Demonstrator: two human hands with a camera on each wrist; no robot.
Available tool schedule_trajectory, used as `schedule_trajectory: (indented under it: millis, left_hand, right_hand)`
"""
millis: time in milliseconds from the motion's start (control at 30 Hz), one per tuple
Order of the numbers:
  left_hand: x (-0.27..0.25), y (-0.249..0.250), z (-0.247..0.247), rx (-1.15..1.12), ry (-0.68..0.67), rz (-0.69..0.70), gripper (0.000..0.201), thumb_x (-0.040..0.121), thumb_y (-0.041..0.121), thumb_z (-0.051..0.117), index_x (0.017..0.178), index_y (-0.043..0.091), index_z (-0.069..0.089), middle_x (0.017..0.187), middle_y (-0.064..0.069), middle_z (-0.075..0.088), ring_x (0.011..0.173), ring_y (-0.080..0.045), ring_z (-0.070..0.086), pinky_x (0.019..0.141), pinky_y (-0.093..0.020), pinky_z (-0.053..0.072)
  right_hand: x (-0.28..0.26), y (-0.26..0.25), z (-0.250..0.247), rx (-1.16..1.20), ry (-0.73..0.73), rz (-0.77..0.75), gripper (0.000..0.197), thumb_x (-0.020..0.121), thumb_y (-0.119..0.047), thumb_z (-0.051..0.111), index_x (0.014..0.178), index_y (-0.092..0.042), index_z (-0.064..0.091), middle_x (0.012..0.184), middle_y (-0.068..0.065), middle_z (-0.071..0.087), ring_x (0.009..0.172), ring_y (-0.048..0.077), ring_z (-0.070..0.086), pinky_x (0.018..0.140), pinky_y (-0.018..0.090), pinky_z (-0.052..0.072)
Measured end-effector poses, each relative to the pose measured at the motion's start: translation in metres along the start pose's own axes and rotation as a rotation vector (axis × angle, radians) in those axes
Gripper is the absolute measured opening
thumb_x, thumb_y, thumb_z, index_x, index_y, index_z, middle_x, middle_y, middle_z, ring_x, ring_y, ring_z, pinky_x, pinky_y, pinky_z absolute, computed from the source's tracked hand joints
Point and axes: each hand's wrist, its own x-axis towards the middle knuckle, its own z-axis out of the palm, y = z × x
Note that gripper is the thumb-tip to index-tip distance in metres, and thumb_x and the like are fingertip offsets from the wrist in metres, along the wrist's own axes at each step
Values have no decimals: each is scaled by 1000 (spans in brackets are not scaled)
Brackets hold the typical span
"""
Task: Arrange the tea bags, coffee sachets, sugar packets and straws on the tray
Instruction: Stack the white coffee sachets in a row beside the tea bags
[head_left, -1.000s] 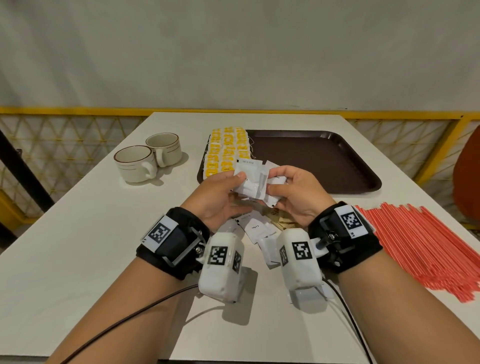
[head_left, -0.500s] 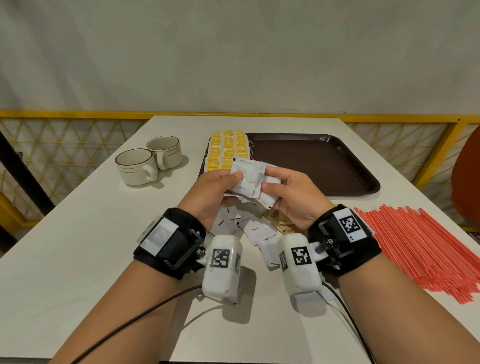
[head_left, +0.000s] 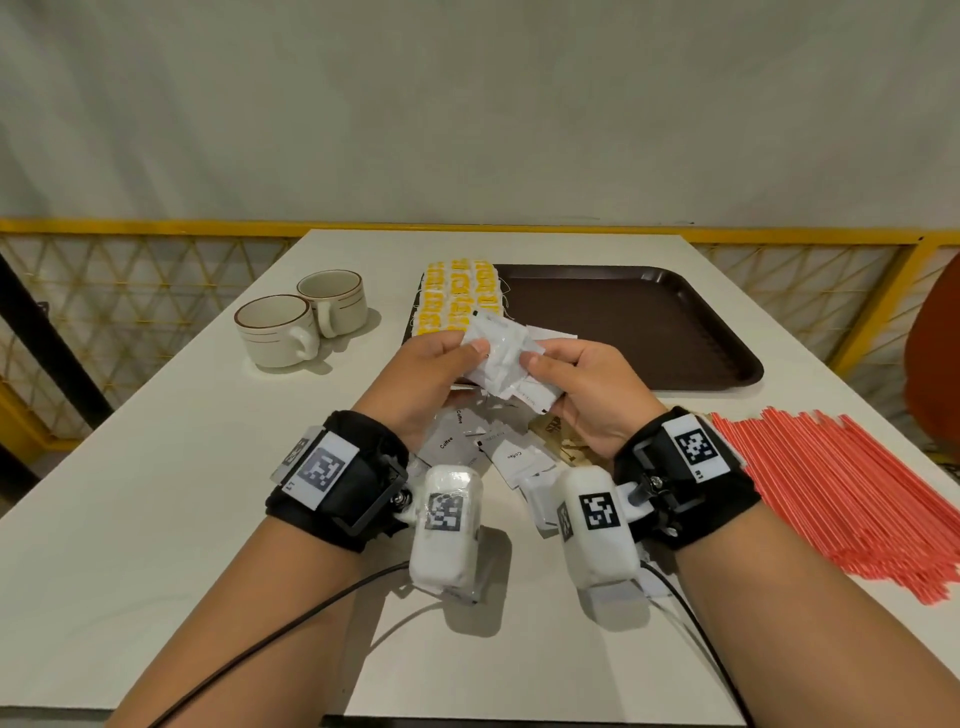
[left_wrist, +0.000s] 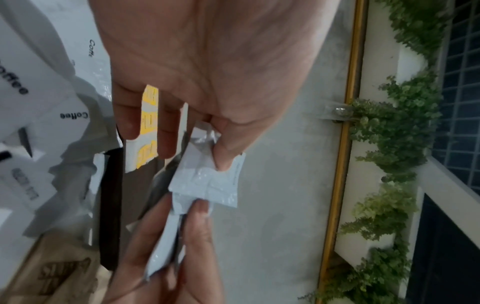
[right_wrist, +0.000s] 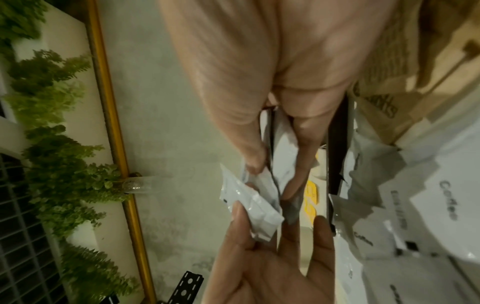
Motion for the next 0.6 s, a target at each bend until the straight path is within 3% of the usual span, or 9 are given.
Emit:
schedule_trajectory:
  millis: [100,167,300,367,467,600]
  left_hand:
    - [4,0,-5,-132,123,52,16,97,5,47,101,5,62,89,-10,69,74,-18,69,64,-27,59]
    - [6,0,-9,-180,178,86,16,93,-2,51,101,8,62,87,-7,68,70,-17,68,63,-26,58]
    - [9,-3,-15,-194,259,66,32,83,-2,66,113,5,59,94,-7,69,68,-11,65,56,-18,51]
    - [10,-4,-15,-223,296,42,32,81,1,70,110,3,59,95,-8,70,66,-10,62,51,-16,47]
    - [10,-1,-17,-287,304,18,15,84,1,66,95,8,60,79,0,70,58,-7,57,46,-15,42]
    - [13,-3,-17,-156,277,-25,15,91,-1,50,88,10,60,82,-5,60,66,-14,51,53,-23,40]
  right_hand:
    - [2,-3,-5,6,78,-24,10,92,-4,58,90,-5,68,90,14,71,78,22,67,75,35,57]
    - [4,-4,-8,18,107,-31,11,91,-4,59,90,-7,69,90,12,72,78,20,67,76,33,57]
    - [7,-5,-13,89,140,-24,11,92,-2,58,94,-4,68,93,12,72,83,21,69,81,33,56]
    - [8,-5,-13,126,146,-18,11,91,-1,57,93,-4,68,91,11,72,82,19,69,78,31,58]
    - [10,-4,-14,170,140,-9,12,91,-2,58,98,-2,67,99,16,72,91,24,69,85,35,57]
    - [11,-5,-16,213,146,3,18,91,-2,58,108,3,64,111,21,68,104,29,66,90,39,54]
